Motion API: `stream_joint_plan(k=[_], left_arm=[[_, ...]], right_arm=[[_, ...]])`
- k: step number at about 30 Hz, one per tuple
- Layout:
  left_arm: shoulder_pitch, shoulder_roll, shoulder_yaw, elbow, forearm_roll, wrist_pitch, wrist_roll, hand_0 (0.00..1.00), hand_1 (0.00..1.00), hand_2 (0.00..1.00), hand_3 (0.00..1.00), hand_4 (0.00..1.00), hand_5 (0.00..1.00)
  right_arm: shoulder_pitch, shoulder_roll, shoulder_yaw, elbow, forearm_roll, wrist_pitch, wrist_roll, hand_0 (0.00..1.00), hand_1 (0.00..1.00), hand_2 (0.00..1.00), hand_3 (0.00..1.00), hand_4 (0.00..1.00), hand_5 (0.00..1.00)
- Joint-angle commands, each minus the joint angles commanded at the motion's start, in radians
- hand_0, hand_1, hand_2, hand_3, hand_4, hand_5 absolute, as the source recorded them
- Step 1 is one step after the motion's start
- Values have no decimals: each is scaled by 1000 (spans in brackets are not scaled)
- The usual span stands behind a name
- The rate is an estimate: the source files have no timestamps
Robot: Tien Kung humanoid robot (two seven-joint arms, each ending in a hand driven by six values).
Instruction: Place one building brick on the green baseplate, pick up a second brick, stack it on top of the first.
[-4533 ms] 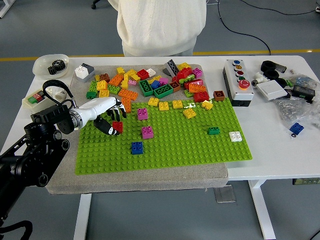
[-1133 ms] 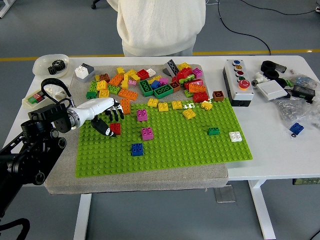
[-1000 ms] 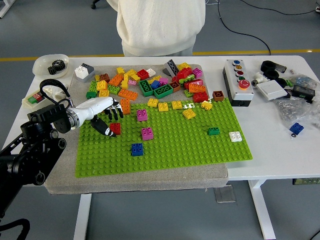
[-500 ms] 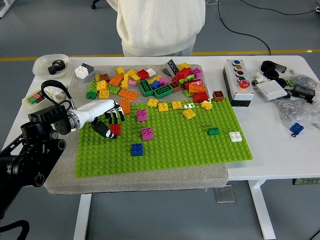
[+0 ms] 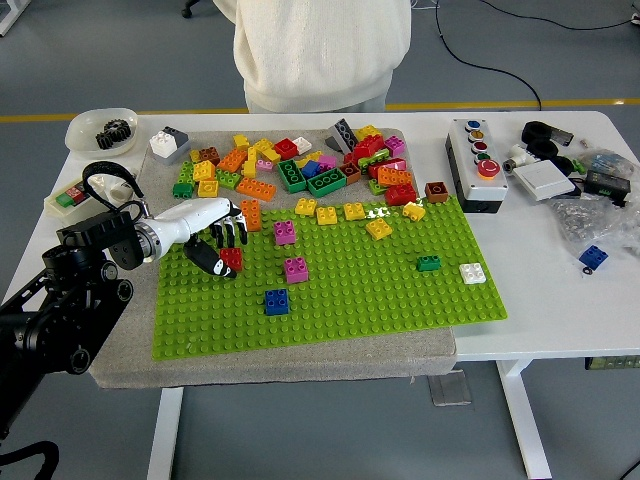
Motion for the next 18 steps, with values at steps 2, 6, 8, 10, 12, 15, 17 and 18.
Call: stream_joint_plan(k=[2,6,8,10,12,15,17,18], left_arm=[[-2,0,-3,1,0,8,0,449,369,384,440,945,2],[-1,0,-2,2,0,17,0,449,369,384,440,945,2],[0,2,-2,-1,0,14,0,441,366,381,437,939,2],[0,5,-4,-9,0,5,1,441,366,381,437,939,2],[1,7,-4,-16,0,-1,2,441,366,381,437,939,2],[2,15,0,-38,0,-22,4,440,362,377,437,938,2],[3,22,4,-59,0,-39,7,440,362,377,437,938,2],[3,25,4,-66,0,-45,8,440,362,377,437,938,2]], right_arm=[[0,0,0,0,1,0,0,741,645,715,602,829,403],[0,1,0,0,1,1,-1,741,645,715,602,829,403],[-1,1,-1,0,1,1,-1,741,645,715,603,828,403],[0,1,-2,0,1,1,-1,741,645,715,603,828,403],[-1,1,-3,0,1,1,-1,741,645,715,603,828,403],[-1,0,-2,0,0,1,-1,741,644,715,601,827,404],[-1,0,-2,0,0,0,0,741,644,715,601,827,404],[-1,-1,-2,0,-1,0,-1,741,644,715,601,827,404]])
